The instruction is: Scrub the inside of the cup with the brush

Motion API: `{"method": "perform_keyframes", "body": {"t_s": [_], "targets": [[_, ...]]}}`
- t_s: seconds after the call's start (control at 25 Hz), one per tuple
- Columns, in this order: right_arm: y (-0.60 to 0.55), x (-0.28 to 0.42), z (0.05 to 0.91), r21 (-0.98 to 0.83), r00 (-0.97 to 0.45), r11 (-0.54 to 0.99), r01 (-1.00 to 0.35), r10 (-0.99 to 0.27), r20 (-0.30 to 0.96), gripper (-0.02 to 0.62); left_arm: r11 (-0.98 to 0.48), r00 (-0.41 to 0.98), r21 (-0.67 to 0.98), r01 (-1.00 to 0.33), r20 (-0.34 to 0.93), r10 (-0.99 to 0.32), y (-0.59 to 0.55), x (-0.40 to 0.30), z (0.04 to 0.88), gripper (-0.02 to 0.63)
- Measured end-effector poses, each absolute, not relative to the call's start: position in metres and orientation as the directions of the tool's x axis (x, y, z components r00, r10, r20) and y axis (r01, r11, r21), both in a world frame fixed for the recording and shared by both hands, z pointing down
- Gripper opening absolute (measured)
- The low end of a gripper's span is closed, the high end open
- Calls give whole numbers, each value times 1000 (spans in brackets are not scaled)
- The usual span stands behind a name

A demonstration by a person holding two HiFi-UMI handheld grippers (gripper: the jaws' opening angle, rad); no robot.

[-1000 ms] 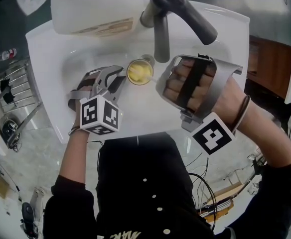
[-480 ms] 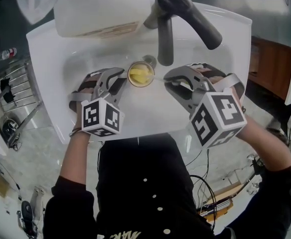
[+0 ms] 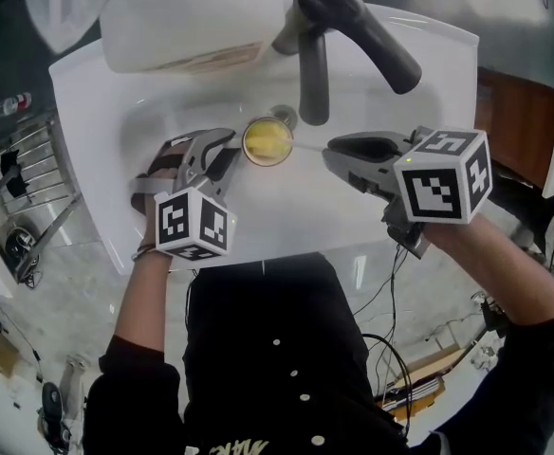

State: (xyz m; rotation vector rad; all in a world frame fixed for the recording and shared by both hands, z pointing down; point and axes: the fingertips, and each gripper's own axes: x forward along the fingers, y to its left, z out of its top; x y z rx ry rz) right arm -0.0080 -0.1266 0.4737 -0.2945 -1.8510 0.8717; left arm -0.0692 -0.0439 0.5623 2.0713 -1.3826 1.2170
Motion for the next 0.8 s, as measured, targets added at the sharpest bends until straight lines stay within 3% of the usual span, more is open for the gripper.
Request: {"method": "perform_keyframes", "body": {"t_s": [0.2,0.8], "targets": [[-129,-3,470,-741,-515,571,-354,542,664,66,-455,149,-151,-878,816,-558,-44,-69,562,89],[-139,17,439,-767,-617,568,-298,498,609,54,-456,147,-134,-880,836,-529,-39,-68,564,89]]}}
